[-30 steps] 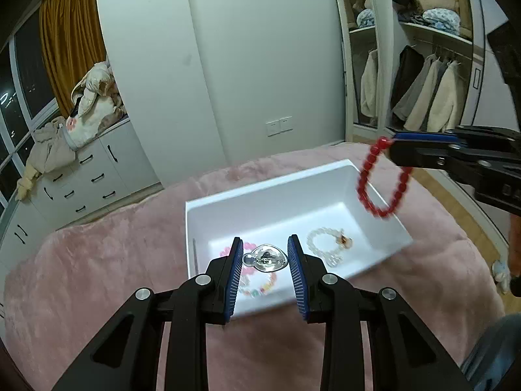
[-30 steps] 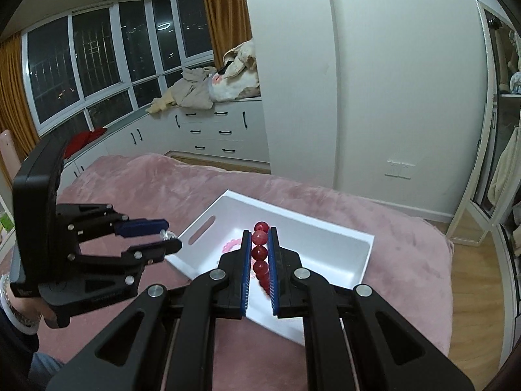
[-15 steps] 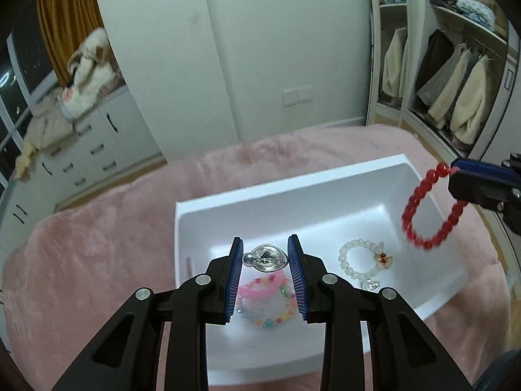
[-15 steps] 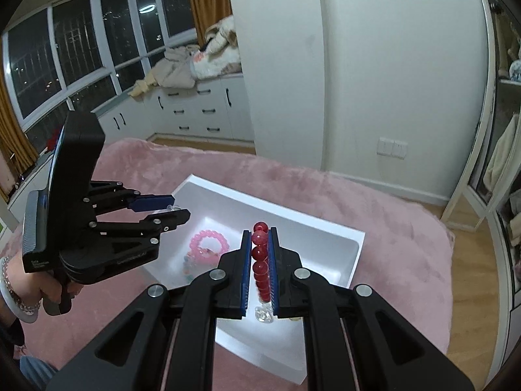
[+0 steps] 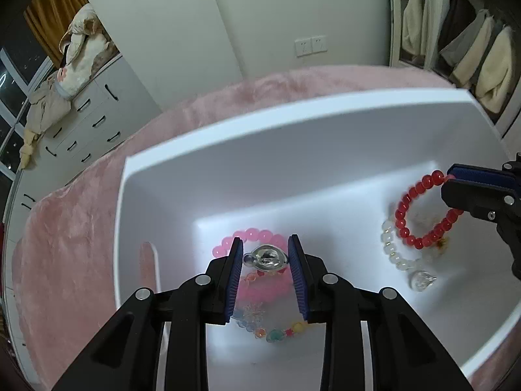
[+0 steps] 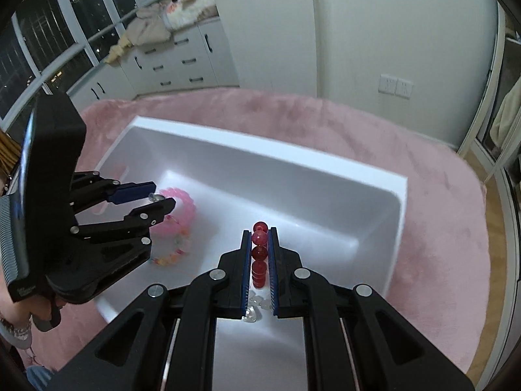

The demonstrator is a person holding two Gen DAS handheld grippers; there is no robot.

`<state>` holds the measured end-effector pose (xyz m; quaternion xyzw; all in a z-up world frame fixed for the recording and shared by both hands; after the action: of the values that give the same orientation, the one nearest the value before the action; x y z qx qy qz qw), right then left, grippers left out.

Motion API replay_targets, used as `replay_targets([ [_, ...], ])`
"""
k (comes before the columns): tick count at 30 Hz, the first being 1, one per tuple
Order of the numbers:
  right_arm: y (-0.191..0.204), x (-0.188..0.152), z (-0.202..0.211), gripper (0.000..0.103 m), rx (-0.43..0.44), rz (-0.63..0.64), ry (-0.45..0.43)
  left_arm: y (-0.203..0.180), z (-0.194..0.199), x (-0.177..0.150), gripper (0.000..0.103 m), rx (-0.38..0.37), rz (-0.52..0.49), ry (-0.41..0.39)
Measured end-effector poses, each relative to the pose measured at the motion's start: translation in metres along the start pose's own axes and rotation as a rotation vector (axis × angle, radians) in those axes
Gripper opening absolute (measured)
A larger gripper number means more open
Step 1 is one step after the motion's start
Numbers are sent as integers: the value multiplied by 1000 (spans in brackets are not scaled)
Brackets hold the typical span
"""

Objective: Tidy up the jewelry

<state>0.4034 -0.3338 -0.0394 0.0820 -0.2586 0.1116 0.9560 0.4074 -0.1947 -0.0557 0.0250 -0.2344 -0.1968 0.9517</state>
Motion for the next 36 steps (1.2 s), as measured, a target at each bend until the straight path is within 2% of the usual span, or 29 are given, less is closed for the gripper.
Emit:
replay_targets([
  [5, 2, -6, -17, 10, -13, 18, 49, 1, -4, 1, 35, -6, 17, 6],
  [8, 5, -5, -19, 12, -20, 33, 68, -1, 0, 1, 49, 13, -7, -9],
  [10, 9, -5, -16, 13, -38, 54, 69, -2, 4, 1, 51, 20, -16, -19],
  [14, 17, -4, -7, 24, -37, 93, 63, 0, 16, 1, 59, 21, -17, -38],
  [16, 20, -1, 1, 32, -38, 105, 50, 3, 25, 1, 67, 42, -32, -57],
  [18, 24, 2, 14, 37, -40, 123, 24, 9, 39, 0, 76, 79, -43, -92],
  [21, 32, 7, 39, 48, -58, 165, -24, 17, 62, -1, 81, 110, -39, -139],
  [23, 38, 8, 60, 61, -75, 186, -73, 22, 79, -3, 88, 120, -23, -179],
  [27, 50, 6, 96, 73, -84, 193, -156, 31, 116, -11, 92, 120, 30, -248],
  [29, 55, 2, 113, 84, -97, 198, -202, 34, 131, -17, 93, 122, 58, -276],
  [31, 62, -1, 129, 90, -104, 202, -242, 36, 147, -24, 93, 118, 85, -311],
  [36, 75, -20, 167, 94, -85, 204, -353, 33, 180, -43, 94, 107, 131, -402],
])
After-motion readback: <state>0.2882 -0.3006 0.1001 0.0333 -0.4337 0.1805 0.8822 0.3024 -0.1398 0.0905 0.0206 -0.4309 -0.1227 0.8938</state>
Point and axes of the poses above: each gripper's, at about its wrist camera, not at the fingertips, and z roughly against the way its jaws point, y to its left, x to its top, the point moved 4 cm from there along -z, roughly the way its jaws point, and after that the axes turned 9 degrees about z, right-handed, at the moved point
